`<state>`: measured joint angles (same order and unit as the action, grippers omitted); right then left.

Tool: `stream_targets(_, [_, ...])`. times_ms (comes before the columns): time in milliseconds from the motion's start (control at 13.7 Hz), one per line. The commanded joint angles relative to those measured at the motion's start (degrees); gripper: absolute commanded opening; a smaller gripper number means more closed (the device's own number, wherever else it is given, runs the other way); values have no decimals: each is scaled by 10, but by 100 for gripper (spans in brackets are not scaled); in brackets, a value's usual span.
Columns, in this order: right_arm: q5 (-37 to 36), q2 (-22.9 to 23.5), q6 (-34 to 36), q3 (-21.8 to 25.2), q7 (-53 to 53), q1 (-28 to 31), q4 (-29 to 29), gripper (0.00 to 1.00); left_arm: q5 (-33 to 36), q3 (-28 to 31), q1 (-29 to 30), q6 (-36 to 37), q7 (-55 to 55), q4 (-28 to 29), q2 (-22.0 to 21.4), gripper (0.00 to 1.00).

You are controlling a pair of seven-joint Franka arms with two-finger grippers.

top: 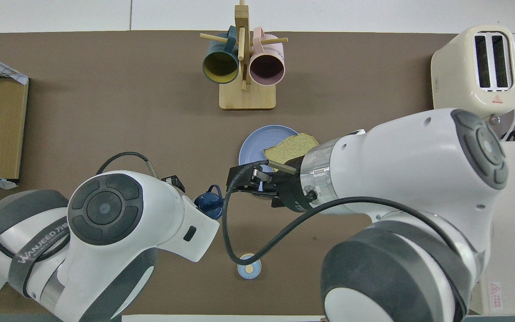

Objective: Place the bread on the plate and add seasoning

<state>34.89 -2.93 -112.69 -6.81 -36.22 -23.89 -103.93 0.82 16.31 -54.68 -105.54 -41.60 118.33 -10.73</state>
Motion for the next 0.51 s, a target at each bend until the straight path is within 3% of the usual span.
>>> stream_targets(0, [10,-1,-44,-1,-18,-5,-14,91,5,1,-3,-16,0,21,-22,0])
stream_targets(220, [9,-3,-50,-3,-31,-14,-20,69,4,2,-3,-17,0,22,-21,0])
stream_targets(439, [9,-7,-57,-3,-36,-32,-27,65,3,2,-2,-18,1,21,-21,0])
